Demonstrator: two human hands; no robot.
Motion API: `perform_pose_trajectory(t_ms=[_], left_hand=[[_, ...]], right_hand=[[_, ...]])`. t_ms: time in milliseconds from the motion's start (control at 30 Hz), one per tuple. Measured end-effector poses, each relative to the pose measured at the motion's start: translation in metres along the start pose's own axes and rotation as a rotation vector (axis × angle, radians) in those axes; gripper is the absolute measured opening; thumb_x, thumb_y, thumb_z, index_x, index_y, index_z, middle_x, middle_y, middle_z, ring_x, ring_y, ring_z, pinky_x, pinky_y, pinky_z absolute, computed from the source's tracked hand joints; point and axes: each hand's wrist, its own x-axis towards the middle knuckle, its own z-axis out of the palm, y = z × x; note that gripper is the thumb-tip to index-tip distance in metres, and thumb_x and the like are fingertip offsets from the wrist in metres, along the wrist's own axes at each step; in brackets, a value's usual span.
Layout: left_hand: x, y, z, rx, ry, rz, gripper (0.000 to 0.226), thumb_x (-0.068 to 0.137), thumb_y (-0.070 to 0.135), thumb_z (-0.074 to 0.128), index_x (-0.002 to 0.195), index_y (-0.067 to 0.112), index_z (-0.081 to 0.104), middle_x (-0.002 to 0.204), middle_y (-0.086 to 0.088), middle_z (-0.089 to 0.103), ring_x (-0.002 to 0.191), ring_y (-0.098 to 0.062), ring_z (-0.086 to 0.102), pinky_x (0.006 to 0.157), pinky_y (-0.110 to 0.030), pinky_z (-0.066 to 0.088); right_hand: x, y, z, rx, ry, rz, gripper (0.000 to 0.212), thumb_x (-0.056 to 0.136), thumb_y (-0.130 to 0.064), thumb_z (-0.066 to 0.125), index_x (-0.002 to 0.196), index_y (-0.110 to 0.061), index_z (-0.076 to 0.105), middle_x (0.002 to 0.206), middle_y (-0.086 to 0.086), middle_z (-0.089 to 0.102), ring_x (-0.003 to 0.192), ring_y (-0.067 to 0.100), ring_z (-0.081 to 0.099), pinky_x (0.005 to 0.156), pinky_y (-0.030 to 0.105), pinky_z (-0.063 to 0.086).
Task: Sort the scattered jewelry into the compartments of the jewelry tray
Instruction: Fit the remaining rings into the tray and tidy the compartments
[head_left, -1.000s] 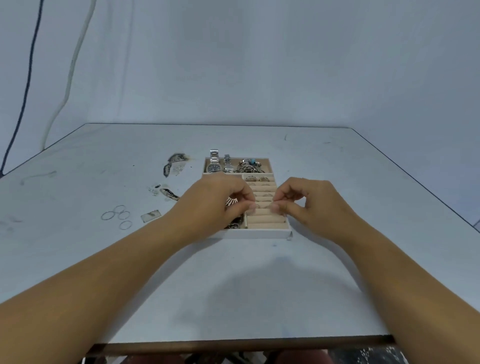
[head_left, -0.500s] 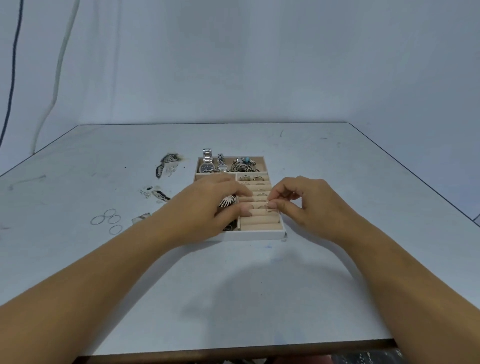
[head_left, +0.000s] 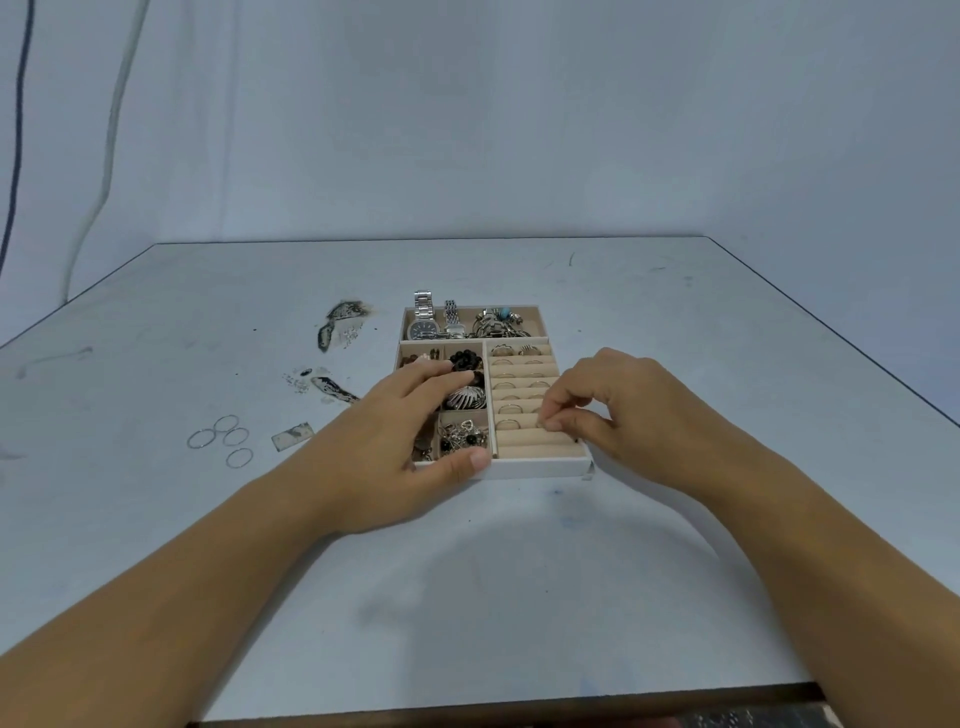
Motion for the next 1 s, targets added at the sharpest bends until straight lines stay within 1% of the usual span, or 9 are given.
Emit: perform_pose_trajectory(t_ms=[200, 300, 367, 467, 600, 700, 800, 900, 1000], left_hand=[[-0.001, 0.001, 0.000, -0.003, 0.022, 0.024, 0.084, 0.076, 0.080, 0.033, 0.146, 0.036, 0.025, 0.149, 0.020, 0.021, 0.134, 0.006, 0.019, 0.106, -0.021, 0.023], [-0.001, 0.001, 0.000, 0.003, 0.032, 0.018, 0.083, 0.076, 0.079, 0.035, 0.146, 0.037, 0.025, 0.151, 0.018, 0.021, 0.135, 0.006, 0.017, 0.106, -0.020, 0.022], [-0.001, 0.002, 0.000, 0.006, 0.022, 0.004, 0.083, 0.076, 0.079, 0.035, 0.146, 0.036, 0.025, 0.152, 0.017, 0.021, 0.138, 0.003, 0.017, 0.108, -0.023, 0.023], [-0.005, 0.000, -0.010, -0.021, 0.003, 0.001, 0.082, 0.076, 0.080, 0.035, 0.144, 0.035, 0.029, 0.149, 0.017, 0.026, 0.136, 0.002, 0.025, 0.110, -0.028, 0.030], [-0.022, -0.023, -0.052, 0.061, 0.005, -0.089, 0.081, 0.073, 0.079, 0.029, 0.138, 0.033, 0.041, 0.141, 0.014, 0.039, 0.122, 0.002, 0.037, 0.098, -0.022, 0.034], [-0.049, -0.058, -0.085, 0.161, 0.077, -0.198, 0.063, 0.080, 0.069, 0.038, 0.130, 0.033, 0.049, 0.134, 0.013, 0.047, 0.112, -0.002, 0.045, 0.090, -0.022, 0.035], [-0.082, -0.093, -0.104, 0.229, 0.112, -0.319, 0.038, 0.089, 0.048, 0.047, 0.125, 0.035, 0.053, 0.129, 0.013, 0.051, 0.101, -0.005, 0.048, 0.082, -0.026, 0.037], [-0.106, -0.115, -0.106, 0.223, 0.157, -0.356, 0.026, 0.090, 0.036, 0.055, 0.116, 0.037, 0.057, 0.123, 0.012, 0.056, 0.106, -0.008, 0.051, 0.087, -0.026, 0.038], [-0.116, -0.126, -0.100, 0.183, 0.177, -0.372, 0.024, 0.089, 0.032, 0.058, 0.112, 0.036, 0.061, 0.116, 0.015, 0.058, 0.107, -0.008, 0.053, 0.090, -0.025, 0.037]], right_hand=[[0.003, 0.000, 0.002, -0.007, -0.063, 0.048, 0.011, 0.088, -0.020, 0.064, 0.094, -0.021, 0.074, 0.084, -0.026, 0.051, 0.093, 0.004, 0.047, 0.077, 0.002, 0.031], [0.002, 0.000, 0.003, 0.012, -0.057, 0.047, 0.009, 0.088, -0.023, 0.064, 0.091, -0.028, 0.072, 0.088, -0.022, 0.056, 0.093, 0.005, 0.049, 0.080, 0.008, 0.035], [0.002, -0.004, 0.004, 0.031, -0.011, 0.017, 0.005, 0.087, -0.030, 0.065, 0.090, -0.031, 0.069, 0.090, -0.017, 0.059, 0.093, 0.005, 0.051, 0.082, 0.018, 0.040], [0.011, -0.020, 0.005, 0.032, 0.052, -0.070, 0.017, 0.085, -0.038, 0.060, 0.098, -0.029, 0.067, 0.095, -0.009, 0.062, 0.094, 0.009, 0.052, 0.081, 0.016, 0.038], [0.029, -0.050, 0.013, 0.027, -0.029, -0.174, 0.024, 0.087, -0.041, 0.058, 0.106, -0.027, 0.065, 0.103, -0.008, 0.060, 0.100, 0.005, 0.047, 0.087, 0.017, 0.037], [0.046, -0.074, 0.032, -0.006, -0.131, -0.220, 0.029, 0.088, -0.042, 0.059, 0.113, -0.027, 0.062, 0.112, -0.008, 0.058, 0.109, 0.006, 0.047, 0.095, 0.024, 0.038], [0.063, -0.095, 0.057, -0.034, -0.206, -0.209, 0.037, 0.087, -0.048, 0.055, 0.121, -0.033, 0.056, 0.120, -0.009, 0.054, 0.115, 0.010, 0.047, 0.100, 0.034, 0.039], [0.074, -0.114, 0.078, -0.089, -0.259, -0.183, 0.048, 0.088, -0.055, 0.048, 0.132, -0.038, 0.044, 0.137, -0.013, 0.043, 0.127, 0.011, 0.040, 0.104, 0.034, 0.035], [0.085, -0.130, 0.093, -0.208, -0.308, -0.199, 0.059, 0.090, -0.057, 0.044, 0.142, -0.031, 0.035, 0.144, -0.008, 0.037, 0.130, 0.015, 0.038, 0.103, 0.033, 0.032]])
